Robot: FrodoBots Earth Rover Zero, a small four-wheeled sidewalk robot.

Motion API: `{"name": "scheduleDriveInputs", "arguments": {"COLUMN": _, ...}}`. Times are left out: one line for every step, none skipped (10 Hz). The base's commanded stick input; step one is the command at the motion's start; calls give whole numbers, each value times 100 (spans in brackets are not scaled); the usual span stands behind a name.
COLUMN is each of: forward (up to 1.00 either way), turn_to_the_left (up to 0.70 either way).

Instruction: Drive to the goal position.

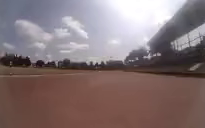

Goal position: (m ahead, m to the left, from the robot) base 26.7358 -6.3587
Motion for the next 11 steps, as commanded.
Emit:
{"name": "scheduleDriveInputs", "arguments": {"forward": 70, "turn_to_the_left": 0}}
{"name": "scheduleDriveInputs", "arguments": {"forward": 70, "turn_to_the_left": 0}}
{"name": "scheduleDriveInputs", "arguments": {"forward": 70, "turn_to_the_left": 0}}
{"name": "scheduleDriveInputs", "arguments": {"forward": 70, "turn_to_the_left": 0}}
{"name": "scheduleDriveInputs", "arguments": {"forward": 70, "turn_to_the_left": 0}}
{"name": "scheduleDriveInputs", "arguments": {"forward": 70, "turn_to_the_left": 0}}
{"name": "scheduleDriveInputs", "arguments": {"forward": 70, "turn_to_the_left": 0}}
{"name": "scheduleDriveInputs", "arguments": {"forward": 70, "turn_to_the_left": 0}}
{"name": "scheduleDriveInputs", "arguments": {"forward": 70, "turn_to_the_left": 0}}
{"name": "scheduleDriveInputs", "arguments": {"forward": 70, "turn_to_the_left": 0}}
{"name": "scheduleDriveInputs", "arguments": {"forward": 70, "turn_to_the_left": 0}}
